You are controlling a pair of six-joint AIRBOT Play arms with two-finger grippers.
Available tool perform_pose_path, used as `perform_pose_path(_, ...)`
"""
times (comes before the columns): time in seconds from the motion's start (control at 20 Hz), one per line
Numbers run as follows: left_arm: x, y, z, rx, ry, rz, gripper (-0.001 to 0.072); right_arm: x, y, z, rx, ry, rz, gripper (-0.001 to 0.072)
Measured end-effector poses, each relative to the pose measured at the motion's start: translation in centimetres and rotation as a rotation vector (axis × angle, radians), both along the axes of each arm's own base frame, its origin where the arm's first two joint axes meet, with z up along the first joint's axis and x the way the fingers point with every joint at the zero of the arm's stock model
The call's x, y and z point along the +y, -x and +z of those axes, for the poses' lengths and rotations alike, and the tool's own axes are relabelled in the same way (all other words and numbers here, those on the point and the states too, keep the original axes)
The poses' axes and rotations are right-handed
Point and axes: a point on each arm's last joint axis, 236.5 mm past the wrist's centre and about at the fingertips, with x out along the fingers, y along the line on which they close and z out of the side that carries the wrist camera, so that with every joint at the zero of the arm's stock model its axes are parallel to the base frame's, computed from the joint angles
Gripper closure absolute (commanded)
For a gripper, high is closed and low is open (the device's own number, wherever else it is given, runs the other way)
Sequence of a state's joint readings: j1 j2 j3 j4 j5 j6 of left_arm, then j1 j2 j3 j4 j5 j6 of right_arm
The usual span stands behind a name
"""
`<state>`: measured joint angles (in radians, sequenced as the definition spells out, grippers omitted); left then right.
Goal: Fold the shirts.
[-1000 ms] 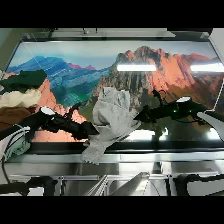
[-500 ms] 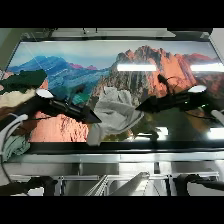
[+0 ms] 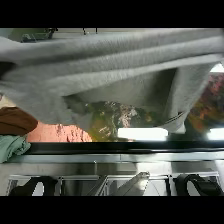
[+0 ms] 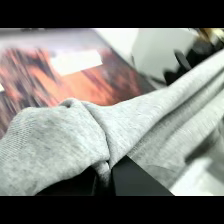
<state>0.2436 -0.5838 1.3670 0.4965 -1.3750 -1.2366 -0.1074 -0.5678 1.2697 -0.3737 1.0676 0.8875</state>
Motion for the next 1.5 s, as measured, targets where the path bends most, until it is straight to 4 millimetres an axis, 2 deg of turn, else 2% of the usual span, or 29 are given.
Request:
perform_pose_path(0.1,1.3,-0.7,0.4,-0.015,-0.001,0.075,0.0681,-0.2,-1.0,-0.2,0.015,0.007,-0.006,0.0699)
perform_pose_path(0.2,2.1,-3.0,-1.6,0.066,0.014,0.085,0.0681,-0.1,-3.9,-2.5,0.110,0.016,0.018,0.0699)
perform_pose_path(0.3,2.7,-7.2,-6.1,0.203,0.029,0.060,0.0681,0.1,-8.6,-6.5,0.253,0.012,0.047,0.0698)
perform_pose_path(0.35,2.7,-9.5,-8.8,0.274,0.032,0.043,0.0624,0.3,-11.2,-9.2,0.339,0.011,0.064,0.0647)
perform_pose_path(0.4,2.8,-11.8,-11.9,0.338,0.026,0.035,0.0300,0.5,-13.9,-12.3,0.425,0.013,0.070,0.0294)
perform_pose_path(0.45,2.9,-14.3,-15.6,0.408,0.008,0.029,-0.0013,0.7,-16.8,-15.9,0.518,0.007,0.069,0.0113)
perform_pose_path(0.5,2.7,-16.4,-18.6,0.464,0.005,0.016,-0.0013,0.9,-19.2,-19.4,0.603,0.002,0.070,0.0240)
perform_pose_path(0.55,2.2,-17.9,-21.4,0.525,0.008,-0.015,-0.0013,1.5,-20.7,-23.2,0.698,0.001,0.097,0.0292)
perform_pose_path(0.6,2.0,-19.4,-24.1,0.585,0.006,-0.044,-0.0013,1.5,-21.8,-26.2,0.773,-0.005,0.107,0.0284)
perform_pose_path(0.65,2.4,-21.0,-26.4,0.636,0.009,-0.051,-0.0013,0.7,-23.2,-28.6,0.827,-0.021,0.091,0.0284)
perform_pose_path(0.75,3.6,-22.5,-29.6,0.741,0.005,-0.091,-0.0008,-1.6,-24.2,-31.5,0.909,-0.043,0.074,0.0285)
perform_pose_path(0.8,4.4,-22.8,-30.7,0.789,0.007,-0.103,-0.0008,-3.0,-24.1,-31.7,0.929,-0.062,0.076,0.0284)
perform_pose_path(0.9,6.6,-22.5,-32.4,0.894,-0.008,-0.111,-0.0009,-6.3,-23.6,-31.9,0.960,-0.078,0.057,0.0285)
perform_pose_path(1.0,8.0,-20.7,-33.3,0.985,-0.028,-0.127,0.0009,-8.9,-21.7,-32.1,1.004,-0.072,0.043,0.0285)
perform_pose_path(1.05,8.4,-19.4,-34.0,1.036,-0.041,-0.129,0.0011,-10.3,-20.5,-32.8,1.040,-0.057,0.020,0.0284)
perform_pose_path(1.15,8.6,-15.6,-35.8,1.145,-0.079,-0.133,0.0010,-12.8,-17.6,-35.7,1.141,-0.021,-0.045,0.0276)
perform_pose_path(1.3,7.9,-9.5,-40.0,1.296,-0.137,-0.110,0.0011,-15.4,-13.6,-42.0,1.307,-0.002,-0.168,0.0276)
perform_pose_path(1.5,7.3,-2.8,-45.3,1.454,-0.215,-0.092,0.0010,-15.2,-9.1,-49.3,1.501,-0.026,-0.228,0.0276)
